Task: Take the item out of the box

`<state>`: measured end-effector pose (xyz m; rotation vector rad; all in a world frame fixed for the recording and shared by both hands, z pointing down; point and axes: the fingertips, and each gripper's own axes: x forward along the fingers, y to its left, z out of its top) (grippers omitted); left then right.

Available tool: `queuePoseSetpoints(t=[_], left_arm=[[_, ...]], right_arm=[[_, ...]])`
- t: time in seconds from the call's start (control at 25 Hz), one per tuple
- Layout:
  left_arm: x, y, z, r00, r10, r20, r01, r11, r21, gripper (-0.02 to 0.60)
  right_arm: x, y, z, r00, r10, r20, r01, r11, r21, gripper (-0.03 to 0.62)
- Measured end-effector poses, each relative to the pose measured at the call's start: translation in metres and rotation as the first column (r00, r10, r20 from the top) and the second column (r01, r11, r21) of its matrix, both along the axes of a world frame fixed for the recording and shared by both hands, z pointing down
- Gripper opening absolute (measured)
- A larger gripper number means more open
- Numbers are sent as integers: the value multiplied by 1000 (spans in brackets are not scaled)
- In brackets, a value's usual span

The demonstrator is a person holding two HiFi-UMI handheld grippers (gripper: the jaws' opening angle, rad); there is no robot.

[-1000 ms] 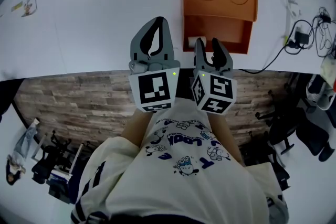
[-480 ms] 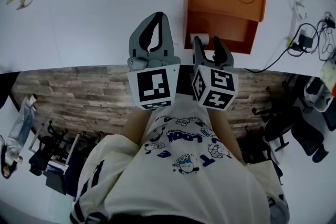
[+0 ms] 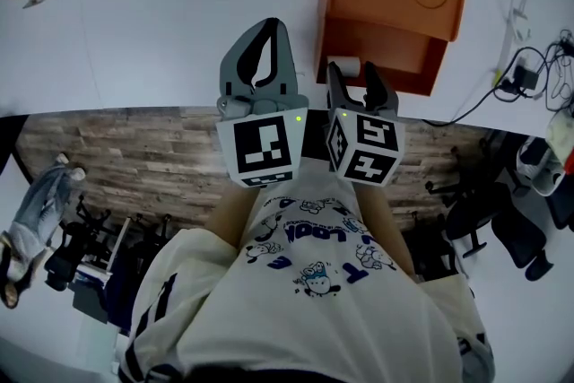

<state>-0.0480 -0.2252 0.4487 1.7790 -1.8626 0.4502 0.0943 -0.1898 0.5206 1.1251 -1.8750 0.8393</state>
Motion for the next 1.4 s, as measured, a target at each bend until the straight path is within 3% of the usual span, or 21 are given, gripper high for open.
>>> queuePoseSetpoints(t=[0.84,1.4], left_arm=[[-14,9,18,996,-82,-24,81,996,-39,18],[-25,20,29,989,-141,-37,138,988,-63,18]], right_arm=[[0,2,16,992,-78,-94,66,990,-125,267],[-7,5,19,988,-123,-93,106,980,-169,270]])
